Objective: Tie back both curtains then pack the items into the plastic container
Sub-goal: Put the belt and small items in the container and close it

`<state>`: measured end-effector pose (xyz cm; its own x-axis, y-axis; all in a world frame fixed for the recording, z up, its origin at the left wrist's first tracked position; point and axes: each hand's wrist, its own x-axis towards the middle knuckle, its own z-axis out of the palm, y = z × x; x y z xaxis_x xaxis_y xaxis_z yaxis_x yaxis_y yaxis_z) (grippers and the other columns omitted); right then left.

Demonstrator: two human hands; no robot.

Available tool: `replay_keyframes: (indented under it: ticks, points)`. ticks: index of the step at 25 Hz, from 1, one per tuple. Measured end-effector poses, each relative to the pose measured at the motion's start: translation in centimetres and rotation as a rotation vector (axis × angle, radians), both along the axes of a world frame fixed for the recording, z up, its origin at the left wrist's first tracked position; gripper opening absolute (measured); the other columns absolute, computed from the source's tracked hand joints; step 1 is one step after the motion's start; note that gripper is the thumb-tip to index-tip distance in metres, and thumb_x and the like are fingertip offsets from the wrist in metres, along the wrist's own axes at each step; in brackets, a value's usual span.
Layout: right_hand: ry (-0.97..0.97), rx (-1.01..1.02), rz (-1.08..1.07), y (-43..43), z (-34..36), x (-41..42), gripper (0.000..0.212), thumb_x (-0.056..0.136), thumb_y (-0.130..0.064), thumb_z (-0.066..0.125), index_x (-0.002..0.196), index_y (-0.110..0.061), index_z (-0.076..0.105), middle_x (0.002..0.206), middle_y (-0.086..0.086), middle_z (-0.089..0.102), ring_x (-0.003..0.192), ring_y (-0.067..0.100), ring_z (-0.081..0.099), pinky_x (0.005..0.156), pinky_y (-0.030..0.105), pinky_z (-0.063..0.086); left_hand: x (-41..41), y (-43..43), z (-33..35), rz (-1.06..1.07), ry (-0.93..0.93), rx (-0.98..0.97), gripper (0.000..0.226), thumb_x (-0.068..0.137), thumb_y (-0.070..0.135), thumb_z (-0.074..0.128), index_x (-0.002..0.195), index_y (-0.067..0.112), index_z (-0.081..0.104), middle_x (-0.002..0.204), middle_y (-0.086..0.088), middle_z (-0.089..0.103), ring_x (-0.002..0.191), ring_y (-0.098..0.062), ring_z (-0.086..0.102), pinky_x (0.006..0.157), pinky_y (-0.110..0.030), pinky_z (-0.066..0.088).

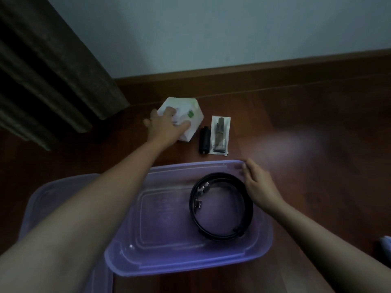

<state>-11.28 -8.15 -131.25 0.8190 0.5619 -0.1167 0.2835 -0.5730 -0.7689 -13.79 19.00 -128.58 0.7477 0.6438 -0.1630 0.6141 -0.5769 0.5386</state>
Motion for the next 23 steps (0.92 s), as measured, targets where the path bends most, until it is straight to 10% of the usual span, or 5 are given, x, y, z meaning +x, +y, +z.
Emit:
replay_keyframes:
  ticks: [3, 8, 14, 23]
  points:
    - [0.003, -0.003, 0.0, -0.1, -0.1, 0.2, 0.024, 0.099, -0.019, 0.039, 0.114, -0.019, 0.057, 0.11, 0.008, 0.068, 0.102, 0.027, 0.064, 0.087, 0.04, 0.049, -4.0, 0.3, 3.9, -0.183, -0.323, -0.159, 0.054, 0.073, 0.054, 0.061, 0.124, 0.037, 0.05, 0.136, -0.008, 0.04, 0.119, -0.024, 0.044, 0.096, -0.04, 0.044]
    - [0.005, -0.048, 0.0, -0.2, -0.6, 0.4, 0.025, 0.099, -0.021, 0.037, 0.116, -0.022, 0.055, 0.111, 0.007, 0.068, 0.103, 0.028, 0.063, 0.088, 0.042, 0.049, -14.5, 0.9, 5.4, -1.0, -0.293, 0.387, 0.07, 0.072, 0.069, 0.054, 0.13, 0.03, 0.046, 0.146, -0.017, 0.026, 0.123, -0.04, 0.035, 0.099, -0.046, 0.033]
    - [0.015, -0.074, -0.005, -0.2, -0.4, 0.4, 0.026, 0.099, -0.022, 0.036, 0.119, -0.024, 0.053, 0.111, 0.008, 0.067, 0.103, 0.029, 0.063, 0.089, 0.044, 0.049, -19.3, 1.4, 1.6, -1.026, 0.047, 0.62, 0.079, 0.058, 0.069, 0.053, 0.13, 0.036, 0.05, 0.141, -0.02, 0.037, 0.114, -0.037, 0.036, 0.074, -0.044, 0.054]
    - [0.018, -0.115, -0.003, 0.0, 0.0, 0.3, 0.03, 0.1, -0.022, 0.035, 0.124, -0.02, 0.052, 0.113, 0.01, 0.067, 0.102, 0.03, 0.063, 0.088, 0.044, 0.05, -20.1, -1.1, -0.3, -0.89, 0.264, 0.681, 0.101, 0.042, 0.075, 0.068, 0.133, 0.035, 0.044, 0.141, -0.025, 0.044, 0.13, -0.049, 0.032, 0.087, -0.055, 0.049]
